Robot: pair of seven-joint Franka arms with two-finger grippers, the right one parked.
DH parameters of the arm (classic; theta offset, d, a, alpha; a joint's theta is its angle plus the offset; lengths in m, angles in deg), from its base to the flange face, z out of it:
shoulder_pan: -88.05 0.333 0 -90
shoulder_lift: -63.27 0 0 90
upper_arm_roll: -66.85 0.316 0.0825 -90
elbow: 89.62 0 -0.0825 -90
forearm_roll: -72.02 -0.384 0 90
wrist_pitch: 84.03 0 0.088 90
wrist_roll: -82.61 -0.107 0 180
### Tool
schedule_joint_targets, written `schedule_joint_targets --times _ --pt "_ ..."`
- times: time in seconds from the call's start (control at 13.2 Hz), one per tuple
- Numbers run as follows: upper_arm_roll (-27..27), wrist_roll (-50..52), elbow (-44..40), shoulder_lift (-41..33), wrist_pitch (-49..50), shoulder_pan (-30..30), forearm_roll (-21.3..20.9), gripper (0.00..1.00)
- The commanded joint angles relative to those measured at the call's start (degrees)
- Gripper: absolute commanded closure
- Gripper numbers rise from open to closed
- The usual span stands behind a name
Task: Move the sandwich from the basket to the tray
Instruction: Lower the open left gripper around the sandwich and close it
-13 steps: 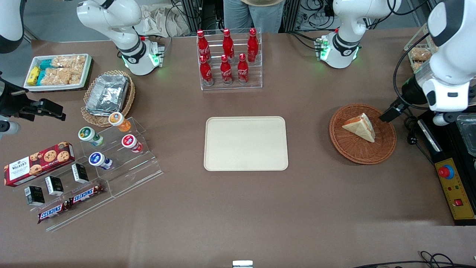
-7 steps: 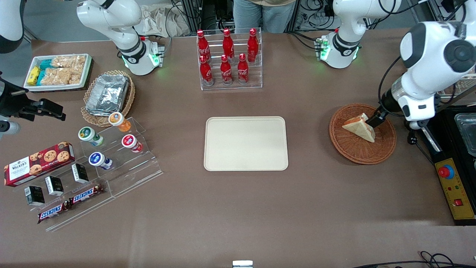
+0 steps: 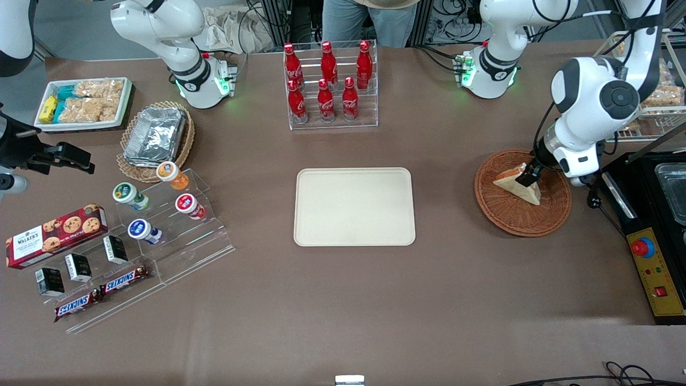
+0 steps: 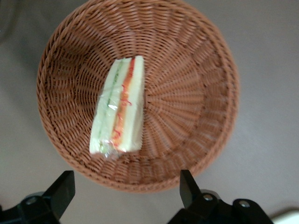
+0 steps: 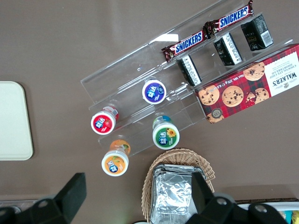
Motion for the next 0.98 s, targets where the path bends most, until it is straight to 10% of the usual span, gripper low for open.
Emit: schedule_joint_targets --times 0.0,0.6,0.68,0.83,0.91 --pt "-0.5 1.0 3.7 -0.3 -4.8 1.6 -1.2 0.0" --pt "-0.6 0.8 6.7 12.7 -24.4 2.3 -1.8 0.0" --pt "-0.6 0.8 6.6 13.4 -25.1 2.4 -1.8 0.11" --pt "-0.6 0.7 6.2 13.7 -25.2 2.6 -1.8 0.87" --pt "-0.6 0.1 6.0 13.9 -25.1 2.6 -1.8 1.0"
